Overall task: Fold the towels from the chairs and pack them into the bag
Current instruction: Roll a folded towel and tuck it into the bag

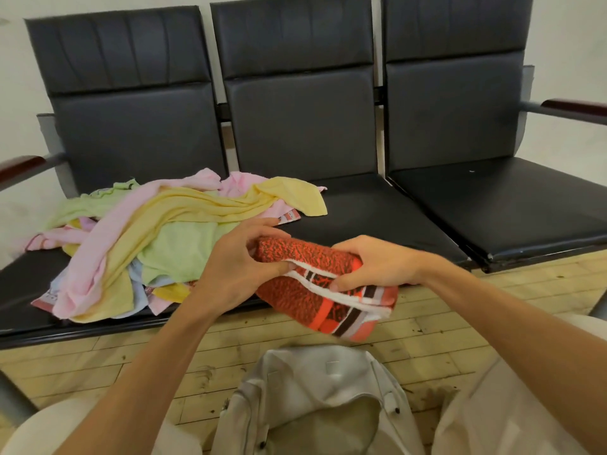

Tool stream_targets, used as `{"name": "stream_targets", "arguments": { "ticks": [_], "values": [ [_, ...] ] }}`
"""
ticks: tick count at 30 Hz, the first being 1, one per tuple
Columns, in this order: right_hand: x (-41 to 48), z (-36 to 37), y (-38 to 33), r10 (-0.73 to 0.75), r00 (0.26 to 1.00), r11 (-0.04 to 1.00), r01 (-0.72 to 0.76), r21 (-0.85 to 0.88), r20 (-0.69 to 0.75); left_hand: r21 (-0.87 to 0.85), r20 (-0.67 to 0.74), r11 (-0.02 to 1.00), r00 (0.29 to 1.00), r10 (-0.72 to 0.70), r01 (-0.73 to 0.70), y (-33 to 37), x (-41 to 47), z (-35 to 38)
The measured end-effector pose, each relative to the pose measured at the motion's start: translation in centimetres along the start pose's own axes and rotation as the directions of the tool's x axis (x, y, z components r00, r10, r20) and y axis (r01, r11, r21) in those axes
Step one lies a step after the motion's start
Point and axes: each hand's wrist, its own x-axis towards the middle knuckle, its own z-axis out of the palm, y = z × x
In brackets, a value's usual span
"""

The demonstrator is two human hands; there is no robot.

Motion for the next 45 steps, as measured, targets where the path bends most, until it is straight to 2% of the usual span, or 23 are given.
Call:
{"name": "stream_targets", "arguments": {
  "ticks": [3,7,9,13,15,19,23,27,32,35,40,44,45],
  "values": [
    [-0.9,-1.4,-0.6,-0.042,0.999,0.996,0.044,-0.083,0.029,-0.009,0.144,0.999,0.989,-0.045,0.047,-0.2,-0.2,-0.1],
    [-1.5,-2.1,-1.1,-0.052,0.993,0.991,0.065,-0.121,0.104,-0.024,0.354,0.994,0.931,-0.088,0.103,-0.2,-0.5,0.2],
    [-1.6,-2.6,-1.0,-0.046,0.994,0.989,0.059,-0.137,0.094,-0.027,0.377,0.995,0.923,-0.08,0.097,0.0,-0.6,0.3],
    [-1.4,-3.0,-0.5,-0.05,0.999,0.94,0.051,-0.338,0.013,-0.056,0.387,0.994,0.92,-0.067,0.097,0.3,-1.0,0.9],
    [-1.4,-3.1,-0.4,-0.063,0.998,0.923,0.048,-0.382,-0.028,-0.095,0.375,0.99,0.925,-0.065,0.108,0.3,-1.1,1.3],
    [-2.3,-4.2,0.0,-0.048,0.999,0.972,0.042,-0.233,-0.021,-0.344,0.275,0.91,0.952,-0.137,0.23,0.4,-0.6,1.3],
    [-3.2,-3.9,0.0,-0.081,0.996,0.996,0.082,0.031,-0.031,-0.55,0.192,0.792,0.964,-0.187,0.263,0.6,-0.4,0.9],
    [-3.2,-3.4,0.1,-0.12,0.99,0.979,0.13,0.154,-0.07,-0.564,0.248,0.763,0.946,-0.208,0.315,0.2,-0.5,0.6],
    [-2.8,-4.1,0.5,-0.115,0.986,0.947,0.146,0.288,-0.119,-0.545,0.259,0.797,0.956,-0.135,0.26,0.2,-0.5,0.5],
    [-2.4,-4.1,0.5,-0.136,0.964,0.938,0.2,0.283,-0.23,-0.597,0.22,0.764,0.966,-0.137,0.245,0.5,-0.3,0.5],
    [-1.2,-3.4,0.6,-0.217,0.888,0.952,0.285,0.115,-0.405,-0.648,0.205,0.686,0.944,-0.26,0.33,0.8,-0.2,1.2],
    [-1.3,-3.3,0.7,-0.237,0.886,0.957,0.283,0.059,-0.399,-0.726,0.427,0.522,0.889,-0.168,0.448,0.6,-0.3,0.1],
    [-1.4,-3.3,0.7,-0.233,0.892,0.961,0.271,0.046,-0.388,-0.711,0.439,0.525,0.879,-0.188,0.467,0.6,-0.4,0.0]
  ]
}}
